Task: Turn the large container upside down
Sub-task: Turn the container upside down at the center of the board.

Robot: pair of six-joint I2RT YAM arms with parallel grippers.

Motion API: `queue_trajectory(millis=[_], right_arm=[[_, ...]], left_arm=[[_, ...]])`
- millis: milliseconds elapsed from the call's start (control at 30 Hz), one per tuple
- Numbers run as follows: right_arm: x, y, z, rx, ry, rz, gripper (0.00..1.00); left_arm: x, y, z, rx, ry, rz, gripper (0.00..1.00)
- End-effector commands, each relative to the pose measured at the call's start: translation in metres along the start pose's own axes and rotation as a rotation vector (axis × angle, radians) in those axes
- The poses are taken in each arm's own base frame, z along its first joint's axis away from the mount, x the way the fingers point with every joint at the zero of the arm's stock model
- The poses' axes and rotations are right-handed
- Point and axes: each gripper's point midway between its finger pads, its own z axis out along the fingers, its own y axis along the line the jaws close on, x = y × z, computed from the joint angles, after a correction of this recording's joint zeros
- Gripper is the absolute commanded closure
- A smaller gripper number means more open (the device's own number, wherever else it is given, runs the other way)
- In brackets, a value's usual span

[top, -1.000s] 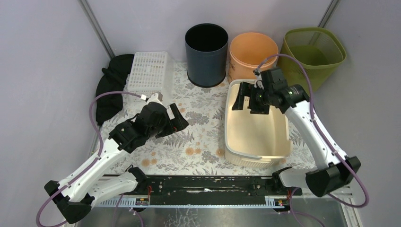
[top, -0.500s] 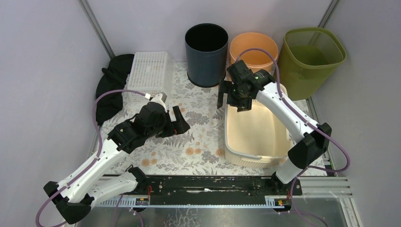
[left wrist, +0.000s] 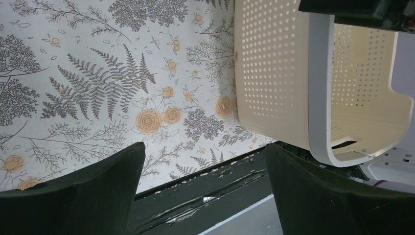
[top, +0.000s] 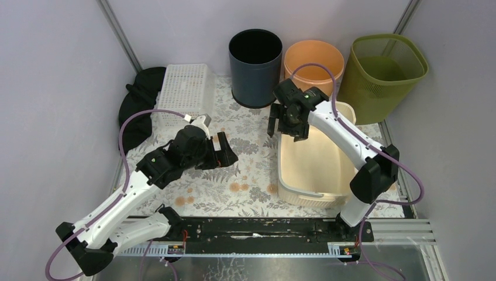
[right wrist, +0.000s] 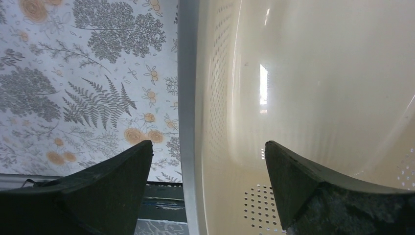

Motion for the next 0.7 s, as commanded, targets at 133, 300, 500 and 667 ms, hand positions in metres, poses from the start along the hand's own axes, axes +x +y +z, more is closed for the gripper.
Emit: queue_trajectory(millis=[133, 300, 500, 667], right_arm=[[0.018, 0.005, 0.020, 0.063, 0.025, -0.032, 0.22], [0.023, 0.007, 0.027, 0.072, 0.042, -0.043, 0.38], [0.024, 0.006, 0.032, 0.092, 0.047, -0.051, 0.52], [0.026, 0.003, 0.035, 0.111, 0.052, -0.060, 0.65]], left_arm=[[0.004, 0.000, -0.003, 0.044, -0.024, 0.006, 0.00], [0.008, 0.004, -0.004, 0.042, -0.025, -0.007, 0.00], [0.014, 0.008, -0.003, 0.035, -0.014, -0.019, 0.00], [0.014, 0.010, -0.001, 0.025, -0.014, -0.015, 0.00]])
